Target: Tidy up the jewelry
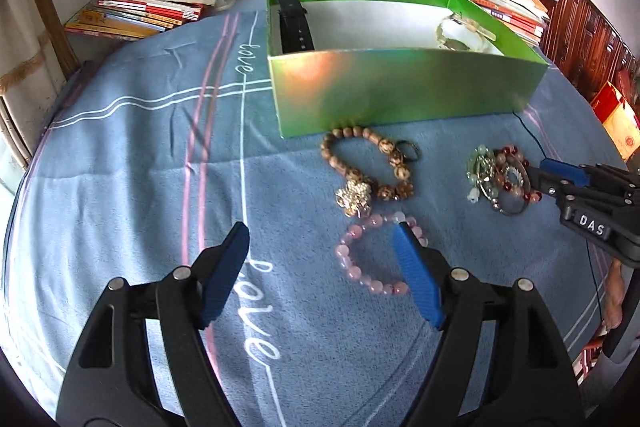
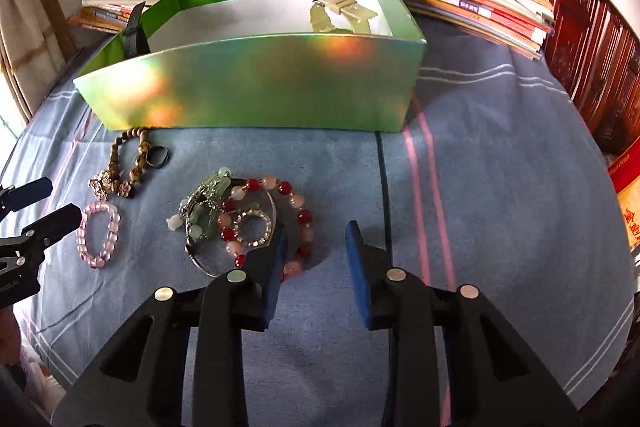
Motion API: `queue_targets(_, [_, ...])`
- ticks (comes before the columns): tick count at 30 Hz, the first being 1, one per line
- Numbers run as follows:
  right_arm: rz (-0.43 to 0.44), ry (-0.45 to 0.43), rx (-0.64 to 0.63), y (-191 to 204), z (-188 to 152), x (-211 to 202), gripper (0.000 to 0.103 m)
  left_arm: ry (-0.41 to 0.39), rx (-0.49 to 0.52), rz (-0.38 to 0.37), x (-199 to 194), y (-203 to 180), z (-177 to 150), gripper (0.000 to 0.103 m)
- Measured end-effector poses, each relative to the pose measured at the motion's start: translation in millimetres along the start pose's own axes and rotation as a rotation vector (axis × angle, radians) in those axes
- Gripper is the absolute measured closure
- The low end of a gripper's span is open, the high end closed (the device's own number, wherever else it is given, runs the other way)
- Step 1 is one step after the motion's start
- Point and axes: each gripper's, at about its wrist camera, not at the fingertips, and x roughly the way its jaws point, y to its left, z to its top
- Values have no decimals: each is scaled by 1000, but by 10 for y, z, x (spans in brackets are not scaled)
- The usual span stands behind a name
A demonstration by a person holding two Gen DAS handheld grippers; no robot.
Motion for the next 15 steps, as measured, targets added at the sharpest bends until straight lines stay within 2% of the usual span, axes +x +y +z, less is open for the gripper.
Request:
queue_targets(2, [-2,-6,-9,35,0,0,72,10,5,-1,24,-16,-12,29])
queue_targets(3, [10,-7,-8,33,-2,-4,80,16,8,-1,40,-26,-22,29])
queue_targets(4, [19,-8,-10,46,-6,-10,95,22,10,-3,49,-34,-31,29])
queue_targets(8, [60,-20,-9,67,-5,-45,95,33,17,-7,69,-64,-54,29])
queue_targets(15, [137,-167,-1,74,79,-519,95,61,41,-9,144,-122,-106,28])
